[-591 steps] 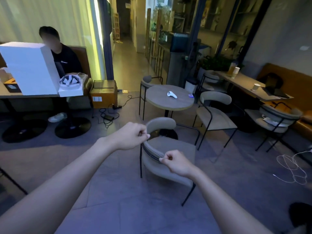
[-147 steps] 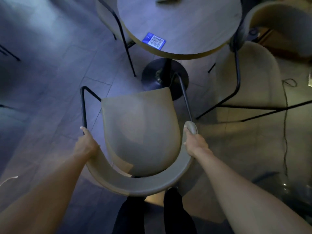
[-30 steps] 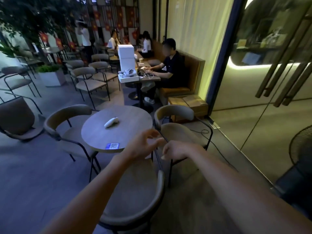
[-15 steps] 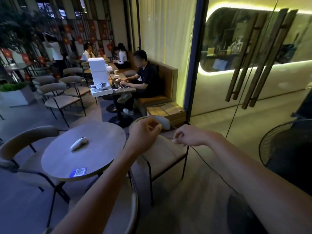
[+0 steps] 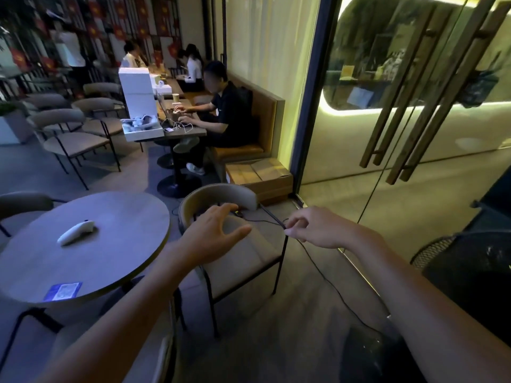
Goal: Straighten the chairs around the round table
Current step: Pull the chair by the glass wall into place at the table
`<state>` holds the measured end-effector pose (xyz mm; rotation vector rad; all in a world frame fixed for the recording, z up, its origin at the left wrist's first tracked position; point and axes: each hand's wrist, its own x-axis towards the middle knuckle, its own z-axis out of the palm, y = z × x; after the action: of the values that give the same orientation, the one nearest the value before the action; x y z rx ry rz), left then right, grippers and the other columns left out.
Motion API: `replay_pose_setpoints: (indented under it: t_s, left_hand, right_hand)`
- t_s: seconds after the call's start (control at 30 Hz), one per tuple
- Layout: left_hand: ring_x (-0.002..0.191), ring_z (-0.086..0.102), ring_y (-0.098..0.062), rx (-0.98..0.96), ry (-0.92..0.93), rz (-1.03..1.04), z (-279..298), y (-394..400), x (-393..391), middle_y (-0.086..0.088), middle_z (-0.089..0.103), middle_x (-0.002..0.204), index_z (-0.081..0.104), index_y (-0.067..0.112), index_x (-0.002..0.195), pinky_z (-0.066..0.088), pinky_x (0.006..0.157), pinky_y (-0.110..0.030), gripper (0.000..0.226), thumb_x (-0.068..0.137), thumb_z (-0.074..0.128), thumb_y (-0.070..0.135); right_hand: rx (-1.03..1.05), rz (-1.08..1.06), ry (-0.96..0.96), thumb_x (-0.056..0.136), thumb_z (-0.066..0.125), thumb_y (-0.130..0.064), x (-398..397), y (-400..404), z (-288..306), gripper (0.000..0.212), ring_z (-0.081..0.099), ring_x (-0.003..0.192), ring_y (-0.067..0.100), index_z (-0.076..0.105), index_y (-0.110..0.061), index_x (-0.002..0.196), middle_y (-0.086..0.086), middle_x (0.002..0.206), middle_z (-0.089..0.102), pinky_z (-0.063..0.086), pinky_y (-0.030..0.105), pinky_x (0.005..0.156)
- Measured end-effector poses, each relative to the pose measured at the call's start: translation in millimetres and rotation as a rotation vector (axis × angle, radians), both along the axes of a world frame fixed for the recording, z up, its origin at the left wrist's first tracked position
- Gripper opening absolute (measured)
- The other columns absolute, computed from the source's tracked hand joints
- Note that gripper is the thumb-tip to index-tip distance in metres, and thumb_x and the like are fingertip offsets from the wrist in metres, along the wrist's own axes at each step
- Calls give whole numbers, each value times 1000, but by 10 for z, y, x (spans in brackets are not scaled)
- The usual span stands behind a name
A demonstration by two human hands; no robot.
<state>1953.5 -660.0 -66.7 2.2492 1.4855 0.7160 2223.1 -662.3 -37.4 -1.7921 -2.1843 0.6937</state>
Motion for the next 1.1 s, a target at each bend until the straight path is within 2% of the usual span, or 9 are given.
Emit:
replay_pose_setpoints:
  t_s: [0.1, 0.37, 0.5, 0.67, 0.8, 0.87, 0.93, 1.0, 1.1]
  left_hand:
    - [132, 41, -19, -76, 59, 14, -146, 361, 75, -2, 39, 149, 32, 30, 146, 42, 104, -41, 83, 79, 48, 75]
    - [117, 44, -7, -75, 36, 76, -553, 1637, 293, 2, 45, 142, 33, 36, 143, 40, 90, -29, 80, 77, 46, 78]
    - [112, 42, -2, -78, 8, 109, -655, 2297, 449, 4, 47, 140, 34, 37, 141, 40, 87, -30, 85, 73, 39, 86]
    - [108, 51, -5, -43, -9, 142, -686, 3123, 849, 6, 55, 128, 40, 32, 138, 46, 87, -28, 84, 74, 37, 87]
    - [103, 56, -4, -58, -114, 154, -716, 3685, 1361, 12, 57, 114, 44, 34, 132, 48, 80, -22, 76, 73, 44, 81]
    - [102, 58, -6, -83, -148, 163, -728, 3991, 1631, 12, 57, 112, 43, 33, 133, 52, 81, -27, 74, 74, 45, 78]
    - [102, 58, -8, -89, -164, 201, -769, 4308, 1884, 10, 58, 113, 40, 31, 136, 53, 84, -31, 71, 78, 50, 70]
    - [100, 58, -7, -65, -180, 261, -845, 4602, 2117, 10, 58, 110, 39, 31, 136, 49, 81, -27, 63, 83, 56, 61]
    - [94, 58, -3, -84, -200, 347, -948, 4947, 2419, 13, 57, 105, 37, 34, 135, 47, 77, -23, 64, 82, 57, 63]
  right_hand:
    - [-11, 15, 13, 88, 64, -48, 107, 332, -45, 25, 57, 85, -3, 68, -33, 108, -19, 91, 61, 41, 19, 64]
    - [-46, 97, -52, 88, 62, -51, 345, 1649, -203, 29, 63, 94, 11, 69, -33, 109, -8, 100, 68, 54, 37, 86]
    - [-74, 98, -35, 88, 63, -50, 539, 2361, -273, 25, 62, 91, 4, 69, -34, 106, -12, 98, 68, 53, 32, 82]
    - [-126, 24, 101, 91, 65, -41, 961, 2990, -534, 21, 59, 85, -3, 69, -30, 108, -20, 88, 61, 42, 14, 65]
    - [-175, 3, 145, 92, 64, -41, 1355, 3470, -760, 22, 58, 88, -2, 68, -29, 110, -14, 95, 63, 42, 16, 66]
    - [-185, 8, 151, 92, 64, -41, 1567, 3766, -853, 23, 58, 89, -1, 68, -29, 111, -13, 97, 64, 42, 17, 67]
    - [-191, 29, 145, 92, 64, -40, 1792, 4099, -927, 24, 60, 87, -1, 68, -28, 112, -13, 95, 64, 42, 17, 67]
    - [-185, 55, 138, 92, 65, -38, 2015, 4462, -959, 22, 61, 83, 2, 69, -26, 109, -11, 92, 66, 45, 19, 69]
    - [-178, 129, 115, 91, 66, -37, 2338, 5018, -927, 18, 64, 82, 8, 70, -26, 104, -11, 87, 66, 50, 25, 72]
